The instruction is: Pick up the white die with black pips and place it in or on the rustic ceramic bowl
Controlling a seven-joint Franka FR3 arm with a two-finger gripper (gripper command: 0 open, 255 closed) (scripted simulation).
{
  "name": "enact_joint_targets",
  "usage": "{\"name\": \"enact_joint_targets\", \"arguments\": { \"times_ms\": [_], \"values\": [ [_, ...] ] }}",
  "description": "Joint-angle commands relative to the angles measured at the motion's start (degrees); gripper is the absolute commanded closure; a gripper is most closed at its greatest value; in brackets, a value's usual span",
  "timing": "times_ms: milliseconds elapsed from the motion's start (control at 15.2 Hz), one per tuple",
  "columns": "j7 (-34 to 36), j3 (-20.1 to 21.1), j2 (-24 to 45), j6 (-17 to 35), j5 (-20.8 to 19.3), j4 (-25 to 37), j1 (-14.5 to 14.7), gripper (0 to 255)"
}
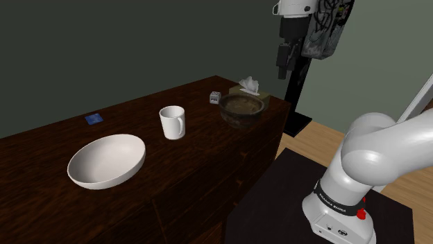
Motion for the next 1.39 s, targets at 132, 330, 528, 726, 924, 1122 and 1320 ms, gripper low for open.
{"name": "enact_joint_targets", "arguments": {
  "times_ms": [132,330,528,726,924,1122,1320],
  "values": [
    [0.6,-0.4,3.3,3.7,0.2,-0.1,0.0,0],
    [1.3,-1.0,8.6,9.0,0.5,0.3,0.0,0],
    [1.9,-1.6,14.3,14.0,0.9,1.4,0.0,0],
    [2.3,-2.2,20.3,18.6,1.5,3.3,0.1,0],
    [2.5,-2.8,26.5,22.6,2.3,5.9,0.2,0],
    [2.6,-3.4,32.8,26.1,3.2,9.1,0.2,0],
    [2.5,-3.9,39.2,28.9,4.4,13.0,0.2,0]
  ]
}}
